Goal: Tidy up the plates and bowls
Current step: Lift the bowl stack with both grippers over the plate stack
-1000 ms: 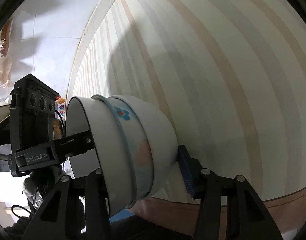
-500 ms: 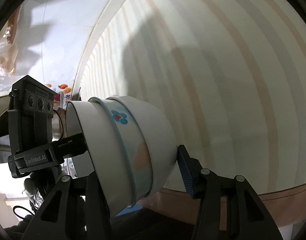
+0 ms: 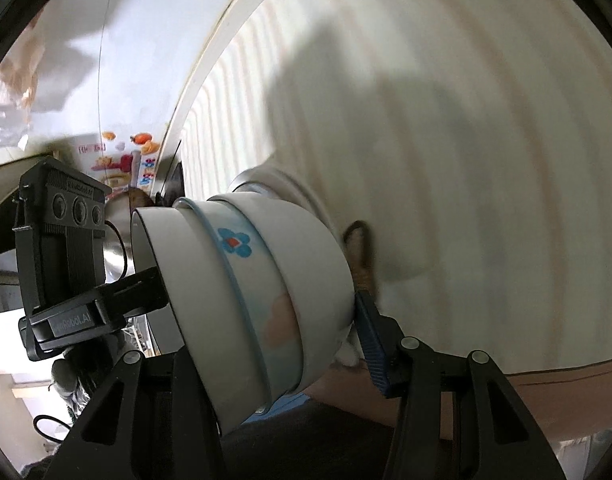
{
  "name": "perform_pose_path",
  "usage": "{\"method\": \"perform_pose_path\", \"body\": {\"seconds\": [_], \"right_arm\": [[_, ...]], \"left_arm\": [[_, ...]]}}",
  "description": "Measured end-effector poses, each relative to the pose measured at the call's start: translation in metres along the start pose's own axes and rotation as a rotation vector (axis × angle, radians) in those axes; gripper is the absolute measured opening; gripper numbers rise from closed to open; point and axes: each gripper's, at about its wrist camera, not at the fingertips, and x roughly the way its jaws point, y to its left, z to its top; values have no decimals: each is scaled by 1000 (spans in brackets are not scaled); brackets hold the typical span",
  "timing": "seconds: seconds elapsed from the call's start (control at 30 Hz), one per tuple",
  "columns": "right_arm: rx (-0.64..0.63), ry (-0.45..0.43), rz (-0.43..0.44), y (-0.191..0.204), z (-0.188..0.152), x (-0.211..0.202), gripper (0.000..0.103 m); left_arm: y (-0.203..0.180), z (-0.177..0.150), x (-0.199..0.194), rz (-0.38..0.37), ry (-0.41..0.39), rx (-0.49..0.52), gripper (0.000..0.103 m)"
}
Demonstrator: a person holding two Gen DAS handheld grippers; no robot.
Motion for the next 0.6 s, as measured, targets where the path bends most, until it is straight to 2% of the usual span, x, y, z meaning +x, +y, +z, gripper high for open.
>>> {"method": "perform_pose_path", "body": {"seconds": [0.27, 0.6], "right_arm": [[-55, 48, -8, 38, 0, 48, 52], [-86, 90, -37, 60, 6, 88, 52]], "left_arm": [[39, 0, -12, 4, -29, -49, 57], [74, 3, -8, 3, -27, -82, 57]]}}
